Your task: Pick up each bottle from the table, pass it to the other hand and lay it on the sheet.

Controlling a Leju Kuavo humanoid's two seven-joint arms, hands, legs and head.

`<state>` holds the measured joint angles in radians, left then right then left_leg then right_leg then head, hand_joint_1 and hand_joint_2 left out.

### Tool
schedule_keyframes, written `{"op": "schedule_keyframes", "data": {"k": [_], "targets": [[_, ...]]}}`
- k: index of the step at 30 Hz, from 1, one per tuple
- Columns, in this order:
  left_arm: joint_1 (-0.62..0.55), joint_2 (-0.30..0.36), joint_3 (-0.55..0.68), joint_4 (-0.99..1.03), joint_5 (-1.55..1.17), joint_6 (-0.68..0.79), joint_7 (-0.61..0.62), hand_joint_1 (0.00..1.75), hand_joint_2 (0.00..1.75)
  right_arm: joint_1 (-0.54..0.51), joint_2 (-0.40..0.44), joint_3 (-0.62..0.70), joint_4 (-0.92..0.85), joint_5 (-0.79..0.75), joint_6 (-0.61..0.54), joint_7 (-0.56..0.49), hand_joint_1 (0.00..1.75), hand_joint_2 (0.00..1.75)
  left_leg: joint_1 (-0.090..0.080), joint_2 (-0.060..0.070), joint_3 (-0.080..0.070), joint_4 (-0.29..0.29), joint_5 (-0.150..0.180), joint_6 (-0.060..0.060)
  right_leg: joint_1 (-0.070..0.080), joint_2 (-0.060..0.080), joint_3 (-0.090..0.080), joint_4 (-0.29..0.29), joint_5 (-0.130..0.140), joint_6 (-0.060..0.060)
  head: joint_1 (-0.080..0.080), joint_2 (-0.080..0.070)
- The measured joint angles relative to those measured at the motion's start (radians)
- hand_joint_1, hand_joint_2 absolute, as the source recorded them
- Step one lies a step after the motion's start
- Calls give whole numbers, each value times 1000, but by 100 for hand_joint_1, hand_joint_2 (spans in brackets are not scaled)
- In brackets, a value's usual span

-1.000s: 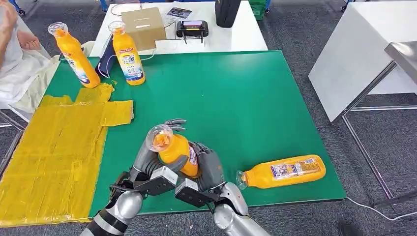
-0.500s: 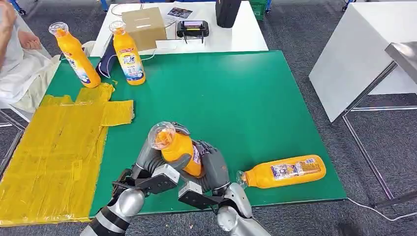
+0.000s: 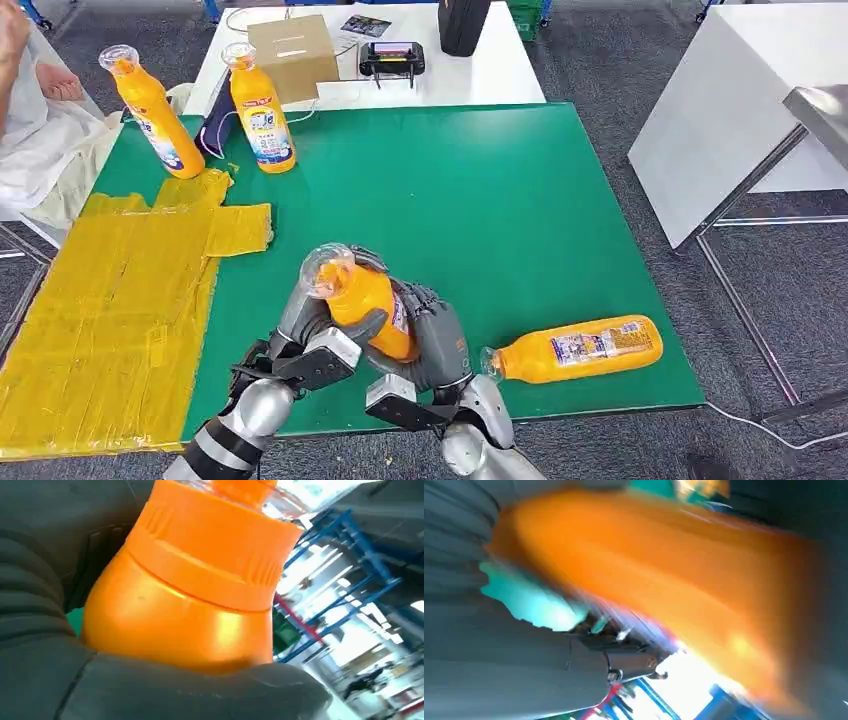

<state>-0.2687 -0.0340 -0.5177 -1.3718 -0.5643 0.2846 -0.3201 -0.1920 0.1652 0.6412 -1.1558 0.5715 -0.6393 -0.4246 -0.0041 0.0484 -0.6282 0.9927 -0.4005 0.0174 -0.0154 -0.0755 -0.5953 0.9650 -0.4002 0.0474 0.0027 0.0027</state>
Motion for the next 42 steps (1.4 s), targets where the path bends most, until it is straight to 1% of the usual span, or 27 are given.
{"op": "schedule_keyframes", "data": {"k": [9,21,25,28,30,33,38,42], "targets": [[9,6,35,7,11,12,1,175,175,-1,1,-2,-81,-19,-22,-8,0,175,0,0,0,0,0,0,0,0,0,0,0,0,0,0],[15,7,39,8,13,17,1,175,175,-1,1,-2,-94,-22,-22,-8,0,175,0,0,0,0,0,0,0,0,0,0,0,0,0,0],[18,7,41,12,-45,75,8,175,175,0,1,-2,-97,-22,-26,-14,0,175,0,0,0,0,0,0,0,0,0,0,0,0,0,0],[17,11,45,17,-216,175,68,175,175,15,-2,-8,-138,8,-39,-11,0,175,0,0,0,0,0,0,0,0,-1,0,0,0,0,0],[10,21,57,16,-358,231,122,175,175,34,-11,-14,-204,48,-43,4,0,175,0,0,0,0,0,0,0,0,-1,0,0,0,0,0],[-9,38,83,6,-548,267,206,175,175,65,-38,-34,-331,106,-35,40,0,175,0,-1,0,0,0,0,0,0,-1,0,0,0,0,0],[-62,80,147,7,-928,257,376,175,175,98,-81,-56,-516,109,3,58,0,175,0,0,0,0,0,0,0,0,-1,0,0,0,0,0],[-147,155,129,38,-997,191,520,175,175,111,-107,-60,-623,104,10,48,0,175,0,1,0,0,1,-1,0,0,-1,0,1,0,0,0]]}}
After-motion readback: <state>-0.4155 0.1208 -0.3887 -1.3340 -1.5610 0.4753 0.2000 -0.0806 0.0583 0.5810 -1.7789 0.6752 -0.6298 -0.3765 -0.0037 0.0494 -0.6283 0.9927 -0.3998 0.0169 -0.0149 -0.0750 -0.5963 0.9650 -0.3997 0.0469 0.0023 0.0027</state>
